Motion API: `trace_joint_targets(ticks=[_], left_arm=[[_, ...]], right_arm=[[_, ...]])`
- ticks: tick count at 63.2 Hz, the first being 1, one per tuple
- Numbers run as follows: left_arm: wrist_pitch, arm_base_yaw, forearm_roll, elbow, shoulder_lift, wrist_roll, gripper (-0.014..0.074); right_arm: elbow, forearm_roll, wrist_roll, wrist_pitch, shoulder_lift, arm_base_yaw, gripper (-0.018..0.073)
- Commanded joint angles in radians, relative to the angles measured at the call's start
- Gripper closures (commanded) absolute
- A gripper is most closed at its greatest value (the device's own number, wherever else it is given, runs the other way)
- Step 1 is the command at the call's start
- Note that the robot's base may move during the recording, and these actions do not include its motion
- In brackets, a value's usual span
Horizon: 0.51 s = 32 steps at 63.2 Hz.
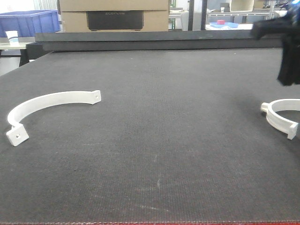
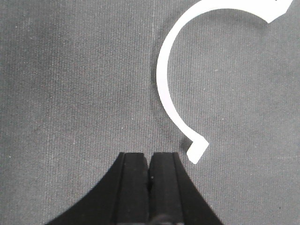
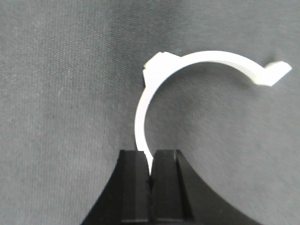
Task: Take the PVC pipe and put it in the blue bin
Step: 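Close the right gripper on the white arc beneath it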
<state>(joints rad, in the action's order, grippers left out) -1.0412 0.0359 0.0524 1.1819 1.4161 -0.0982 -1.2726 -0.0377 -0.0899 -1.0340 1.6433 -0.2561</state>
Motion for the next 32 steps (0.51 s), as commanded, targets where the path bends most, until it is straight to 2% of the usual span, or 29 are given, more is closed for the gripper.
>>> trace_joint_targets(ticks=[1, 6, 18, 24, 32], left_arm=[[0.008, -0.003, 0.009, 0.008, -0.001, 0.001, 0.0707], [0.008, -0.003, 0.009, 0.008, -0.001, 0.001, 0.0707], [0.008, -0.003, 0.009, 0.008, -0.001, 0.001, 0.0707], [0.008, -0.003, 0.009, 0.008, -0.001, 0.001, 0.0707], [0.008, -0.003, 0.009, 0.008, -0.001, 0.001, 0.0707]], right_arm=[[-0.026, 0.019, -0.01, -0.013, 0.039, -0.013, 0.0709], [-0.03, 0.038, -0.06, -0.011, 0.067, -0.013, 0.0709], [-0.03, 0.038, -0.06, 0.007, 0.127, -0.013, 0.069], [-0.03, 0.019, -0.06, 0.017, 0.146, -0.013, 0.058], [-0.03, 0.008, -0.06, 0.018, 0.161, -0.013, 0.037]])
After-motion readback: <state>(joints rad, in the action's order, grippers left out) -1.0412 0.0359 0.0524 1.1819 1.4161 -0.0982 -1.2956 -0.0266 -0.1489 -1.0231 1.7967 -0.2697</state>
